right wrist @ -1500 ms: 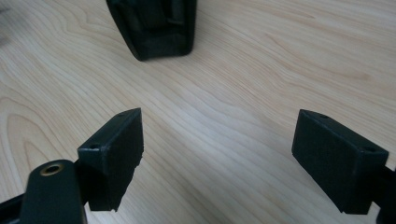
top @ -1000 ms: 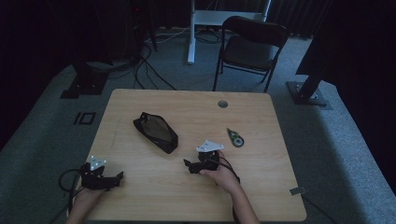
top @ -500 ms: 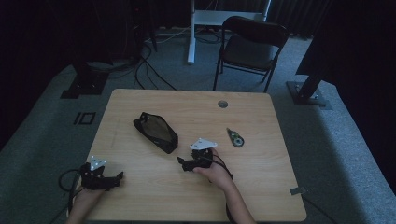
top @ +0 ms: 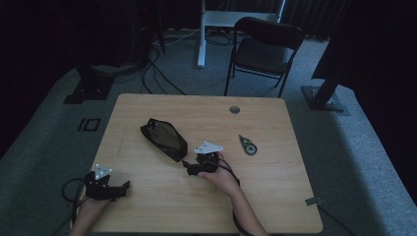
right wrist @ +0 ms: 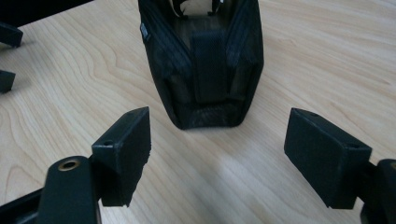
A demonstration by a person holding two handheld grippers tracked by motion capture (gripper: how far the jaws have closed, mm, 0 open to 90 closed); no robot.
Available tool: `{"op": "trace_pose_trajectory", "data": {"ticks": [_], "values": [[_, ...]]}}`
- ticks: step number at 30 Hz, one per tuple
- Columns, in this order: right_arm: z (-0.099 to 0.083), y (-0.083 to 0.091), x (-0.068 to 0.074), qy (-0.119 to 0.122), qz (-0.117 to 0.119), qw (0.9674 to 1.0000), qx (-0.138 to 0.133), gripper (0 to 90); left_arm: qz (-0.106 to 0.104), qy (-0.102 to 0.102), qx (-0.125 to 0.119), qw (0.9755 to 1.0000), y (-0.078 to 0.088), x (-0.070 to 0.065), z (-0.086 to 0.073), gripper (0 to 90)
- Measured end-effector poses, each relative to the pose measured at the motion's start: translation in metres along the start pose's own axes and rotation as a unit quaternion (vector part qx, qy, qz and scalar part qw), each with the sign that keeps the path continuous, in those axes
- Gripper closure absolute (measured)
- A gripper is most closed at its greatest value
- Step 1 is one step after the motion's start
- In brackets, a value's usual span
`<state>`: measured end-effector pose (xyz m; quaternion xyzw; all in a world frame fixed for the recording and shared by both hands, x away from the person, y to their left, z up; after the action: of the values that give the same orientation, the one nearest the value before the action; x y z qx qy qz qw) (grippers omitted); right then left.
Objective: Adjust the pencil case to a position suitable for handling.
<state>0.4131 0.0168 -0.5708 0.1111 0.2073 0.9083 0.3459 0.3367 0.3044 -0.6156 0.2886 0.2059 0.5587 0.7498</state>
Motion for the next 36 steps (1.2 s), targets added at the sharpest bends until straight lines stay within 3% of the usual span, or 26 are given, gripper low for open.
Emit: {"op": "trace_pose_trajectory", "data": {"ticks": [14, 21, 26, 32, 36], "values": [[0.015, -0.012, 0.003, 0.016, -0.003, 0.9998, -0.008, 39.0, 0.0, 0.001, 0.0, 1.0, 0.0, 0.0, 0.0, 0.1], [0.017, -0.019, 0.003, 0.018, -0.003, 0.9998, 0.009, 57.7, 0.0, 0.001, 0.0, 1.0, 0.0, 0.0, 0.0, 0.1], [0.019, -0.021, 0.003, 0.018, -0.007, 0.9998, 0.008, 60.2, 0.0, 0.001, -0.001, 1.0, 0.0, 0.0, 0.0, 0.1], [0.017, -0.023, 0.002, 0.032, -0.005, 0.9993, 0.019, 71.6, 0.0, 0.001, -0.001, 1.0, 0.0, 0.0, 0.0, 0.1], [0.017, -0.021, 0.002, 0.037, -0.002, 0.9991, 0.021, 72.0, 0.0, 0.001, -0.001, 1.0, 0.0, 0.0, 0.0, 0.2]]}}
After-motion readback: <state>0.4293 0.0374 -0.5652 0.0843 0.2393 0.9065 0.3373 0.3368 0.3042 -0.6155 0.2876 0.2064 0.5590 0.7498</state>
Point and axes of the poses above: each handheld gripper's, and its own axes: y roughly backward along the jaws, z roughly out of its top, x roughly to its left, the point moved 9 cm from there along -y, roughly forward along the jaws, and after that the axes turned 5 degrees about -x, right-handed, at the moved point
